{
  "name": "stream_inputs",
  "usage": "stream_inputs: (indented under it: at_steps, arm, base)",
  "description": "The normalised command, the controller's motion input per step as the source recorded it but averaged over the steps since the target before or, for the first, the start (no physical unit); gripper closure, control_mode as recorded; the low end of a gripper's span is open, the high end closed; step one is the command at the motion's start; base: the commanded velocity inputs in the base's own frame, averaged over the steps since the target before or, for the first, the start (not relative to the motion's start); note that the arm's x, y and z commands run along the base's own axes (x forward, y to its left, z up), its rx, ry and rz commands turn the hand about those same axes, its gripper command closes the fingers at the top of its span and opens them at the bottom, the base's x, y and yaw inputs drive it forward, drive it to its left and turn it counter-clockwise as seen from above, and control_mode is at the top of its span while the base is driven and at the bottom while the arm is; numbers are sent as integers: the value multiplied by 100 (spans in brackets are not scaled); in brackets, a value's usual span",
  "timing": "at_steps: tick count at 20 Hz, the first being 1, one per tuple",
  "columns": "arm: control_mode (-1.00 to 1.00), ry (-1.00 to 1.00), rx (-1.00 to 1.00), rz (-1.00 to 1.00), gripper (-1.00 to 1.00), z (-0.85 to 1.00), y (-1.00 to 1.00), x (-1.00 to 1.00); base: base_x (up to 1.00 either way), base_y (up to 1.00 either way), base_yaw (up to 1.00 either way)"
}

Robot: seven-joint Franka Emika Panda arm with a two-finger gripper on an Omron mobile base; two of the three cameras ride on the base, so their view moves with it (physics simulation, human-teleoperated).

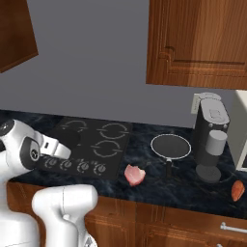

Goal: Place both pans onto different burners. Then place the sweet potato and the steak on different pans.

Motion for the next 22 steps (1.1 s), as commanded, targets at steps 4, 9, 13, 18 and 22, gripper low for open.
stream_inputs:
  at_steps: [4,9,13,18,22]
  arm:
    - [-100,0,0,0,-100,0,-65,0]
    - [-100,0,0,0,-100,0,-68,0]
    - [-100,0,0,0,-100,0,-71,0]
    - [-100,0,0,0,-100,0,-71,-8]
    - [-100,0,3,0,-100,0,-68,-8]
  base:
    - [0,0,0]
    - [0,0,0]
    - [0,0,0]
    - [0,0,0]
    - [0,0,0]
